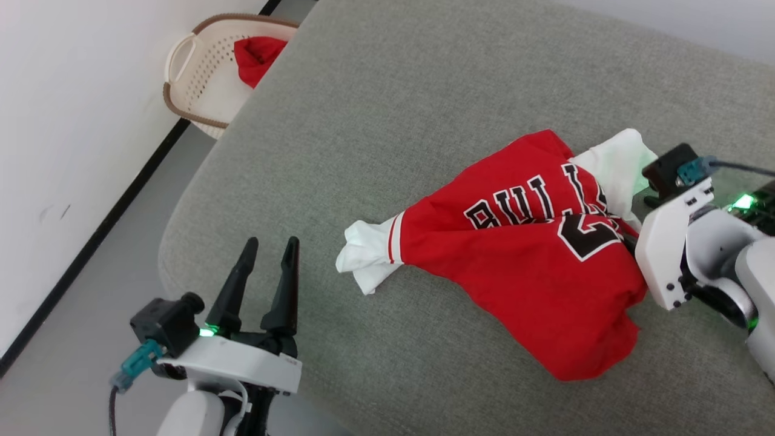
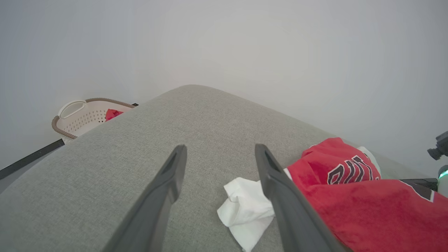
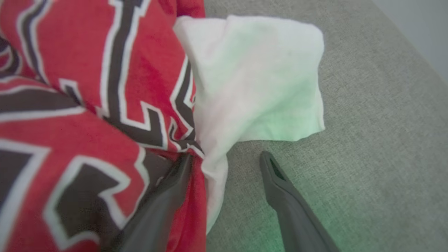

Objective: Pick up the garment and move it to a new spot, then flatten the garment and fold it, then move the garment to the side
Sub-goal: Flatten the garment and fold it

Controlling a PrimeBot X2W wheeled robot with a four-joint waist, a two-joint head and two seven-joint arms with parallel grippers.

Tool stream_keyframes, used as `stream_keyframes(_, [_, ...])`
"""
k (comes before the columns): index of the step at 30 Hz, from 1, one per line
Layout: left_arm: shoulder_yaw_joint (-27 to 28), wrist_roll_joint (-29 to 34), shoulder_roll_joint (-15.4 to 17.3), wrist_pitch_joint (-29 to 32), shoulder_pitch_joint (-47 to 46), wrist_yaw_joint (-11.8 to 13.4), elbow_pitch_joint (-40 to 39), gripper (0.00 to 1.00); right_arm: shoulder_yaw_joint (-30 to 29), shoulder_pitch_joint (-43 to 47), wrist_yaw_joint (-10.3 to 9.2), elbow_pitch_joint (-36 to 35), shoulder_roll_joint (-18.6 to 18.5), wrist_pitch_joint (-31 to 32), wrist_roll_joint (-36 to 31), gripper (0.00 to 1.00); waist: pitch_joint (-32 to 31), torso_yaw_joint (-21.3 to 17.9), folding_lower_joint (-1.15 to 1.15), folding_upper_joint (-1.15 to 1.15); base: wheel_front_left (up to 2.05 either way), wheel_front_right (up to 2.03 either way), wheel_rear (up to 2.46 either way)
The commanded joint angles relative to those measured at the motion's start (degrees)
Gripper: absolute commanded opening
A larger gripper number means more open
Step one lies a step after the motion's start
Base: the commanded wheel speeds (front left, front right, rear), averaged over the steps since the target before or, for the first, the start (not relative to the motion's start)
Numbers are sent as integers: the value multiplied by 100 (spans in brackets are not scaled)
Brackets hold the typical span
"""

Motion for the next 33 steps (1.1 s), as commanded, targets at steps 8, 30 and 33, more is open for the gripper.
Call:
stream_keyframes(8, [13, -70, -53, 4, -106, -14, 38, 100, 458, -313, -5, 496, -35, 135, 294, 0, 97, 27, 0, 0, 0, 0, 0])
stream_keyframes(30, [104, -61, 502, 4, -122, -14, 92, 100, -624, 394, -4, -20, -231, -257, 358, 0, -533, -1210, 0, 0, 0, 0, 0])
stream_keyframes(33, [103, -61, 572, 4, -97, -14, 84, 100, -889, 701, -4, -112, -191, -181, 343, 0, -612, -1436, 0, 0, 0, 0, 0])
